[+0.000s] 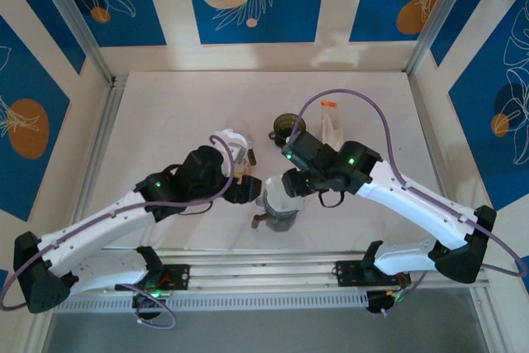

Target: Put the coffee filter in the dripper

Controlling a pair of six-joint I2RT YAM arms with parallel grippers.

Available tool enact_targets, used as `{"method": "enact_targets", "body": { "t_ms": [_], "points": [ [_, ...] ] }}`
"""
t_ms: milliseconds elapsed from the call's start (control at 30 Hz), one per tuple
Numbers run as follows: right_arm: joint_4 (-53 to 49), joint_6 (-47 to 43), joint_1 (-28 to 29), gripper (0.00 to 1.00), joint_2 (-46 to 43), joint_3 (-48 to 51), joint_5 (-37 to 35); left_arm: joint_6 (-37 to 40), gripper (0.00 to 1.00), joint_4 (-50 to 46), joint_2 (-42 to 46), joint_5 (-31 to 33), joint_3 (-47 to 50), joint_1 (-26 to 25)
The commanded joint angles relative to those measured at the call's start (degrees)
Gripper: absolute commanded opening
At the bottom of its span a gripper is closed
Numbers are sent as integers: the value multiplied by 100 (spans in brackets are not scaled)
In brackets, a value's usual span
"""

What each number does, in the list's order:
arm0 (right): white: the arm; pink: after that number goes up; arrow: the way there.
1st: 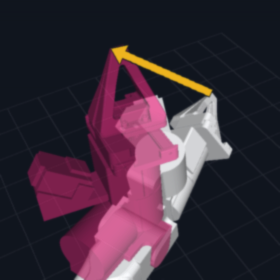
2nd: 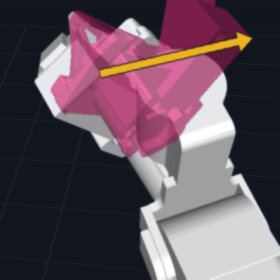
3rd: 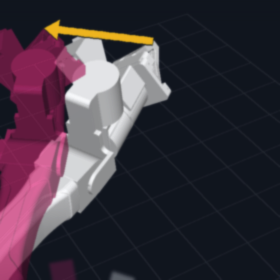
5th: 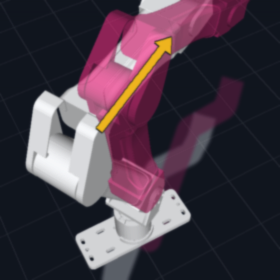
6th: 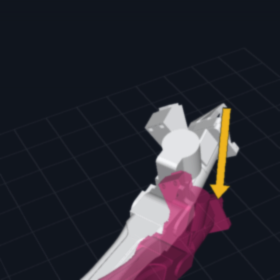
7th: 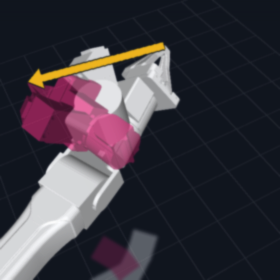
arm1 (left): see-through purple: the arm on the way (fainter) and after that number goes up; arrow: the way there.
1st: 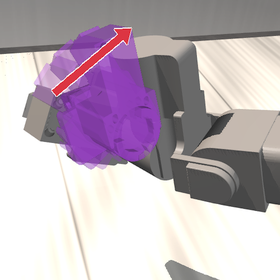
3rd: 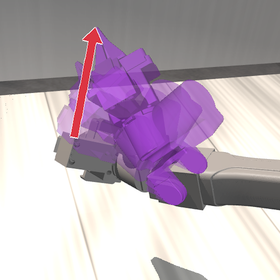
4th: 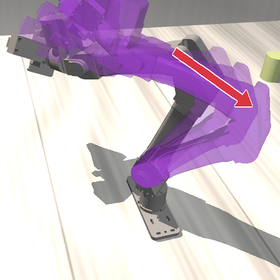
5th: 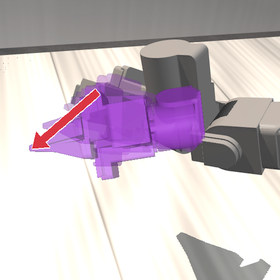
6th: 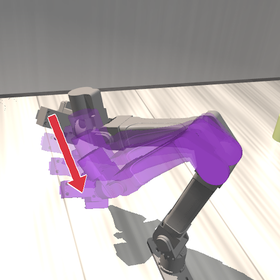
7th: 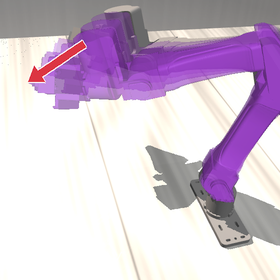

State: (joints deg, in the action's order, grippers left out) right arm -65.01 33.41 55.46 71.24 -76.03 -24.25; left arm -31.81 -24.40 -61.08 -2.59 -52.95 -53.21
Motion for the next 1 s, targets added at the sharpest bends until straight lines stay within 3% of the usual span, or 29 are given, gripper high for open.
{"method": "enact_targets", "body": {
  "t_ms": [0,267,533,967],
  "points": [
    [33,121,-49,38,-289,154,-146,310,77,55,-120,-14,-322,-136],
    [130,135,-91,22,-372,469,-81,535,77,-49,-463,155,-557,-286],
    [235,118,32,8,-199,520,-19,604,71,-39,-608,168,-615,-330],
    [266,148,271,3,68,582,-79,510,65,-119,-459,382,-268,-330]
  ]
}}
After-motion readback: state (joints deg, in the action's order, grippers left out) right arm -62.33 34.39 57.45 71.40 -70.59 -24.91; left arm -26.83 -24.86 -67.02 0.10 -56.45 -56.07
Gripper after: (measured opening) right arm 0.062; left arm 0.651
